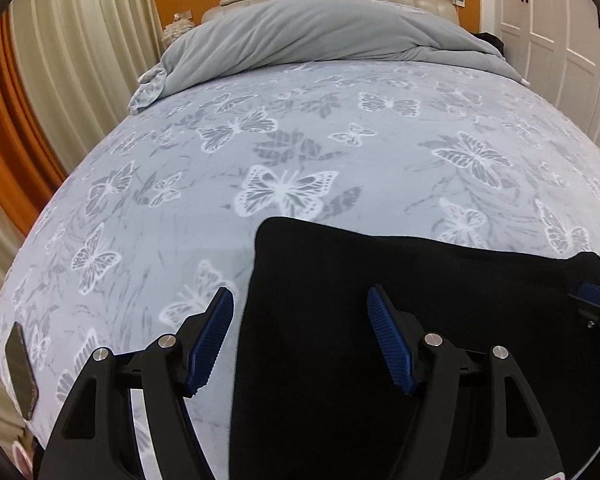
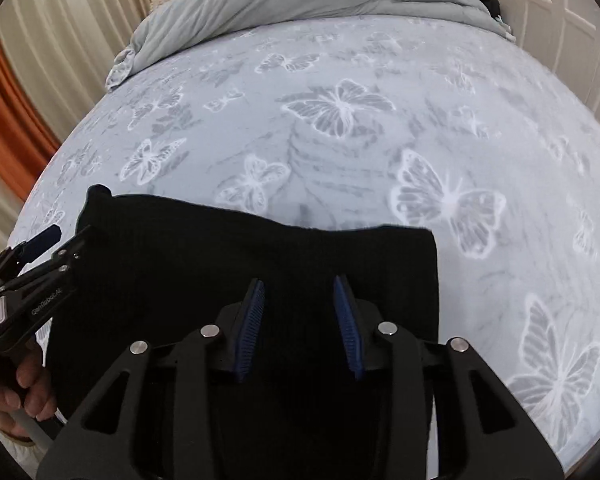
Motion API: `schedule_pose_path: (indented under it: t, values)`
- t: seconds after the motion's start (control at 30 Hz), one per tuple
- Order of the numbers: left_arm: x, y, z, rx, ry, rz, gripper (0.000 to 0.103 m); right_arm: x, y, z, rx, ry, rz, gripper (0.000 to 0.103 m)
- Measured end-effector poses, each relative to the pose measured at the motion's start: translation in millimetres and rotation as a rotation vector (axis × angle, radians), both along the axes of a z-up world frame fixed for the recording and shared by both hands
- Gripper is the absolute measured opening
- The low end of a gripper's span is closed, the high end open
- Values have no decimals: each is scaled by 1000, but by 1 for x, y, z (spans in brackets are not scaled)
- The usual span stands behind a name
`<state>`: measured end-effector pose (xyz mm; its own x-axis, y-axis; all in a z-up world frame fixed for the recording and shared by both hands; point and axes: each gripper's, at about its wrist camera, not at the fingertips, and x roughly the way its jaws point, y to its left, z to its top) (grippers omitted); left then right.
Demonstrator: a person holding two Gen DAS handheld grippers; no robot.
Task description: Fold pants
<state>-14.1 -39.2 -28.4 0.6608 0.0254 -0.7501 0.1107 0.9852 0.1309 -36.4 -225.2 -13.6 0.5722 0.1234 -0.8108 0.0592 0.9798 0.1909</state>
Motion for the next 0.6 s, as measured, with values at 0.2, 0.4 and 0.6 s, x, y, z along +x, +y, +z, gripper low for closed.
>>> schedule_pose_path:
  t: [0.2, 0.4, 0.6]
  values:
    - [0, -11, 0, 6, 5, -6, 67, -8, -5, -14, -42, 37, -30, 46]
    - [-14, -6, 5, 22, -10, -28, 67, -34, -15, 9, -19, -28, -35, 63]
    - [-29, 10, 7, 23, -5, -30, 67, -44, -27, -1, 36, 28, -40, 63]
